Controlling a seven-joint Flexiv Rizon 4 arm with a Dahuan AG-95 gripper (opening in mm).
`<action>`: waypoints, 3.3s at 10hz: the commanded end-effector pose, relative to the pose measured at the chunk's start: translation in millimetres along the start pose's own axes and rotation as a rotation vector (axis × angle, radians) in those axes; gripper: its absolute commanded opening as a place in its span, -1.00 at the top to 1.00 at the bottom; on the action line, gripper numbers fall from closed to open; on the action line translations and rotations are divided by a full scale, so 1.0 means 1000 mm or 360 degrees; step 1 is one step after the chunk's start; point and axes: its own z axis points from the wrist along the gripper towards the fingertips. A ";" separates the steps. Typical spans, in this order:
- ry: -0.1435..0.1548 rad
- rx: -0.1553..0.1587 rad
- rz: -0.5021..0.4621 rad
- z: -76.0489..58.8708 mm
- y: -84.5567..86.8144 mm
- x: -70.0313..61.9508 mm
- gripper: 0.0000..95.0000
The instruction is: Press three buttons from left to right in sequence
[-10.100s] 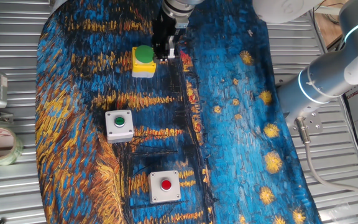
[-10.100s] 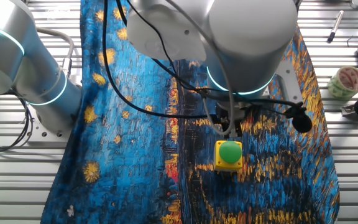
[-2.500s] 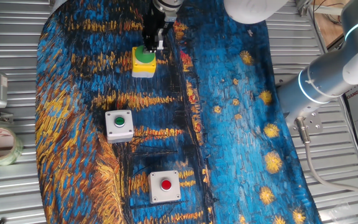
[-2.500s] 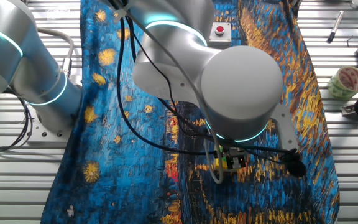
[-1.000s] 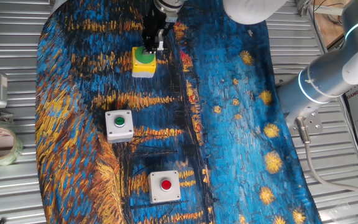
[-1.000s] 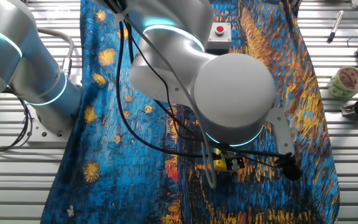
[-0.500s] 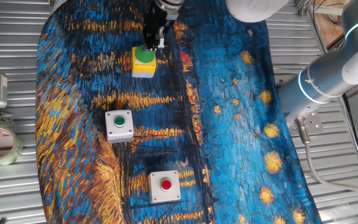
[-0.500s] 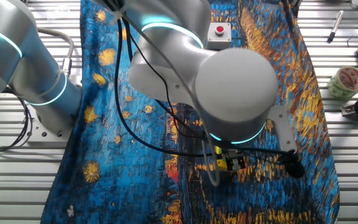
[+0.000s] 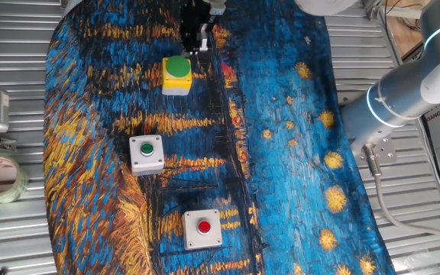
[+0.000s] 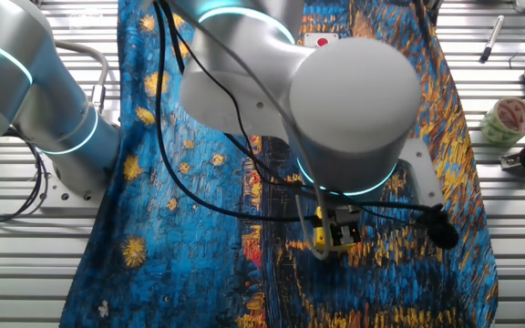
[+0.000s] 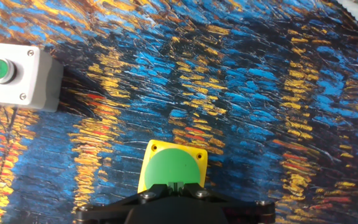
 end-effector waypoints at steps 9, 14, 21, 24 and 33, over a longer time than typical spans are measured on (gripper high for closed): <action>0.0021 0.0019 -0.0024 -0.006 0.002 -0.001 0.20; 0.0007 0.0020 -0.0039 -0.005 0.003 -0.003 -0.20; 0.0035 0.0035 0.0045 -0.003 0.039 -0.024 -0.20; 0.0048 0.0041 0.0086 -0.002 0.055 -0.033 -0.20; 0.0059 0.0079 0.0132 0.016 0.100 -0.062 0.20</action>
